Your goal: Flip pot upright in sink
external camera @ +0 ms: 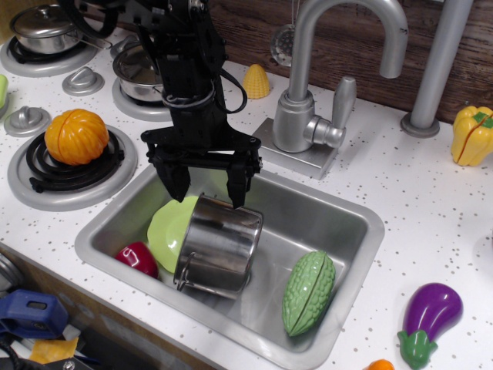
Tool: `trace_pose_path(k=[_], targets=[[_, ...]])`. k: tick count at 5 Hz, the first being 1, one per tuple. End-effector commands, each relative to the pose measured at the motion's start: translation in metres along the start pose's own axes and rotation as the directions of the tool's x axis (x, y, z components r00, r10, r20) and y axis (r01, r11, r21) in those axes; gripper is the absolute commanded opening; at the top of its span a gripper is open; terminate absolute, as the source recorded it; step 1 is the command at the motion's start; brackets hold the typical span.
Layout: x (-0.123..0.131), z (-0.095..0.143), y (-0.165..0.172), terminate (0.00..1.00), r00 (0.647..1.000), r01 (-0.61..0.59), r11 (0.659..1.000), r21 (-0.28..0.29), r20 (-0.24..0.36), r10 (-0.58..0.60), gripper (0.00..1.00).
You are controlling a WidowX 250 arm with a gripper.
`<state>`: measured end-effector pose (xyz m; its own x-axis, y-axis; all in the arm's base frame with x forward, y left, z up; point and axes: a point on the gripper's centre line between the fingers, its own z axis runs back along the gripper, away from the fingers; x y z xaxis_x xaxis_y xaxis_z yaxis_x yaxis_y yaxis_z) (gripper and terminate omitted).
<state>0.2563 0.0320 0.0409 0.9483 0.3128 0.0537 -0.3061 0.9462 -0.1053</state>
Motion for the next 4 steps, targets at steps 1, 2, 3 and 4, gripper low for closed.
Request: trace_pose_path(k=[1,2,3,4], targets=[[0.000,0.000,0.000,0.00,1.000,0.000,1.000,0.000,0.000,0.000,1.00],[0.003,0.004,0.005,0.00,0.999,-0.015,0.996,-0.087,-0.045,0.012,1.00],[0.003,0.006,0.006,0.00,0.996,-0.044,0.983,-0.177,-0.080,0.030,1.00],[0.005,0.006,0.014,0.00,0.991,-0.060,0.948,-0.312,-0.129,0.021,1.00]])
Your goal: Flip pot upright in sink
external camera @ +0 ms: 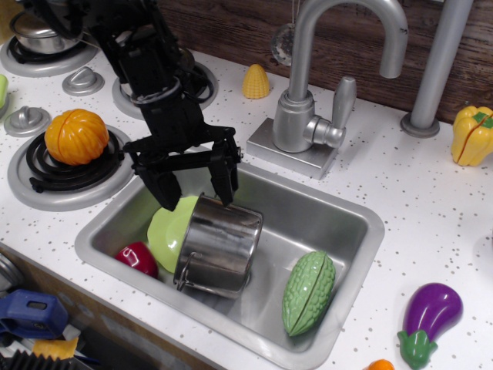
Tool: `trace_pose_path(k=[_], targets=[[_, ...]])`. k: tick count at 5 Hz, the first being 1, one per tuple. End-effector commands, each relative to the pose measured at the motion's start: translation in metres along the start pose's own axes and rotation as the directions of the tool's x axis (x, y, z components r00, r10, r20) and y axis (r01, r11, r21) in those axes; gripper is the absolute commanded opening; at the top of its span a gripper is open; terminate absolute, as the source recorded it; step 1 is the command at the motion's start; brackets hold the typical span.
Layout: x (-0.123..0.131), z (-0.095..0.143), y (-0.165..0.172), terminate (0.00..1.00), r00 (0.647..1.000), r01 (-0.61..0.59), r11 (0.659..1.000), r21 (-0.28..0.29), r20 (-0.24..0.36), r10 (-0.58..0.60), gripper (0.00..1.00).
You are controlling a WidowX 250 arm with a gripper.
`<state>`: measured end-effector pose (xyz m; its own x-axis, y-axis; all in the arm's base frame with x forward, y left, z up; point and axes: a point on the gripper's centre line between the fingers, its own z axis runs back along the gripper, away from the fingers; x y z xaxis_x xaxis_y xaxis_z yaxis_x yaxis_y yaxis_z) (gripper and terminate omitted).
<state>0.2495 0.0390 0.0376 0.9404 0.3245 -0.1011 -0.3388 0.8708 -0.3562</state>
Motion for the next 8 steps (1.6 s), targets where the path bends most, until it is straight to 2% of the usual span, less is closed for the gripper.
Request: trace_pose_path(k=[1,2,3,4,5,7,8], targets=[[0.008,0.006,0.005,0.00,1.000,0.009,0.987,-0.157,0.011,-0.008,1.00],[0.008,-0.001,0.010,0.00,1.000,0.002,0.968,-0.252,0.020,0.003,1.00],[0.007,-0.008,0.012,0.00,1.000,-0.006,0.948,-0.317,0.023,0.014,1.00],[0.006,-0.013,0.013,0.00,0.999,-0.022,0.916,-0.400,0.015,0.031,1.00],[0.005,-0.020,0.013,0.00,0.999,-0.039,0.869,-0.493,0.014,0.052,1.00],[-0.003,-0.032,0.003,0.00,0.995,-0.048,0.835,-0.548,0.050,0.090,1.00],[-0.004,-0.033,0.002,0.00,0.994,-0.047,0.829,-0.557,0.055,0.094,0.00]])
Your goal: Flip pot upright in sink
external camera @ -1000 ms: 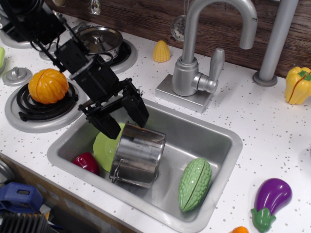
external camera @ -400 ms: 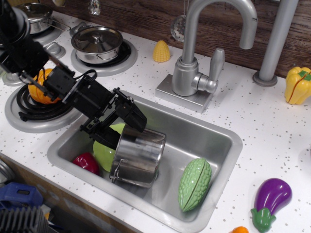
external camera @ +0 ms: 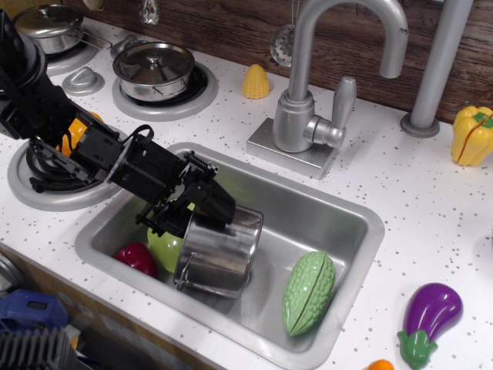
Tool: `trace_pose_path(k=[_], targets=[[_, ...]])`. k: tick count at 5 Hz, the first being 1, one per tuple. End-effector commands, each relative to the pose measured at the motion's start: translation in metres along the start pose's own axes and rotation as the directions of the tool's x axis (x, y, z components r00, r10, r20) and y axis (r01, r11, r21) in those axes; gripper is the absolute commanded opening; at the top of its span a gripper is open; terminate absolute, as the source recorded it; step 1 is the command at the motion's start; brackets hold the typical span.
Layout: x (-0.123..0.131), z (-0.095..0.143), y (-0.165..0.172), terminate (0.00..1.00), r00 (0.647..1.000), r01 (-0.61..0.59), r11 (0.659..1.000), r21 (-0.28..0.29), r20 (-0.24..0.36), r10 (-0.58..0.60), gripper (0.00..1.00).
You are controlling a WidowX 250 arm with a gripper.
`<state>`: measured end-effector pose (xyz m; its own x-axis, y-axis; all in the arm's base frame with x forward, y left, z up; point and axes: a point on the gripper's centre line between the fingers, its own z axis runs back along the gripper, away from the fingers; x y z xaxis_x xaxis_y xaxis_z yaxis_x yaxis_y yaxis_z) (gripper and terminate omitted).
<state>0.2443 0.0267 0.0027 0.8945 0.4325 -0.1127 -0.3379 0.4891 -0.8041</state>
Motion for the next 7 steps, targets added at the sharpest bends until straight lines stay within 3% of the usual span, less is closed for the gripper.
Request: trace_pose_path(k=[1,2,4,5,6,7], targets=[[0.002,0.002,-0.003,0.00,1.000,0.030,0.999,-0.019,0.005,-0.030,0.00],[0.000,0.001,-0.007,0.00,1.000,0.024,1.000,0.009,0.000,-0.024,0.00],[-0.004,0.004,-0.036,0.00,1.000,0.007,0.965,0.262,0.006,-0.009,0.00],[-0.001,0.011,-0.050,0.00,1.000,0.021,0.883,0.469,-0.003,-0.022,0.00],[0.000,0.011,-0.046,0.00,0.997,0.050,0.815,0.577,0.022,-0.077,0.00],[-0.002,0.003,-0.044,0.00,0.985,0.049,0.681,0.731,0.078,-0.154,0.00]])
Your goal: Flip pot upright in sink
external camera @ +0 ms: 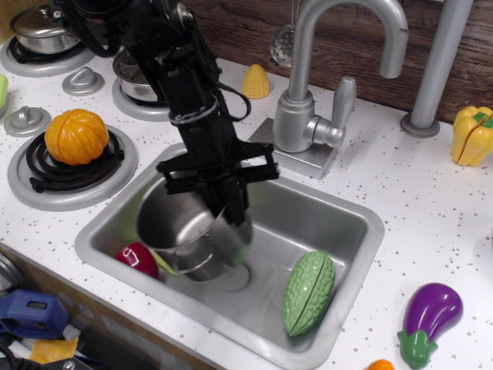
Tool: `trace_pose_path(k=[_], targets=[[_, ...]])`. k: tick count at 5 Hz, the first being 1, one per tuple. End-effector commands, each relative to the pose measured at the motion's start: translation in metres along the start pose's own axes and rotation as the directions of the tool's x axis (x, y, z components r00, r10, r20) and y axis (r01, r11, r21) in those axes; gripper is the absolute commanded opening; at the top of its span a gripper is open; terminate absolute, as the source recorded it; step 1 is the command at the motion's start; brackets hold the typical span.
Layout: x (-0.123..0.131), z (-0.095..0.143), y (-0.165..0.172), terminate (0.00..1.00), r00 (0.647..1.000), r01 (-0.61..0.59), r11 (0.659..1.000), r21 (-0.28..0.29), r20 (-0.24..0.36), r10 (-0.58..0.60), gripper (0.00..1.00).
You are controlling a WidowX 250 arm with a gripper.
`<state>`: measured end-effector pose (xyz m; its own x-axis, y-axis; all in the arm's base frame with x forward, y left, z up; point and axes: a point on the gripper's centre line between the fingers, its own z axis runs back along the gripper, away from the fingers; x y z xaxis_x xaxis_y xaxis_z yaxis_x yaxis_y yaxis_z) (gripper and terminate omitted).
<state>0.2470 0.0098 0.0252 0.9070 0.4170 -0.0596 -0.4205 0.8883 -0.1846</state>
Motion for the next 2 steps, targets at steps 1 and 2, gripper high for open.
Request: trace_pose_path(k=[1,2], targets=[[0.0028,0.0017,-0.0145,0.00,0.978,-0.005,0.974,0.228,0.203,-0.042,0.00],[0.0030,-0.0004,-0.0125,1.00,0.977,-0.007,0.976,0.217,0.211,-0.040,0.00]])
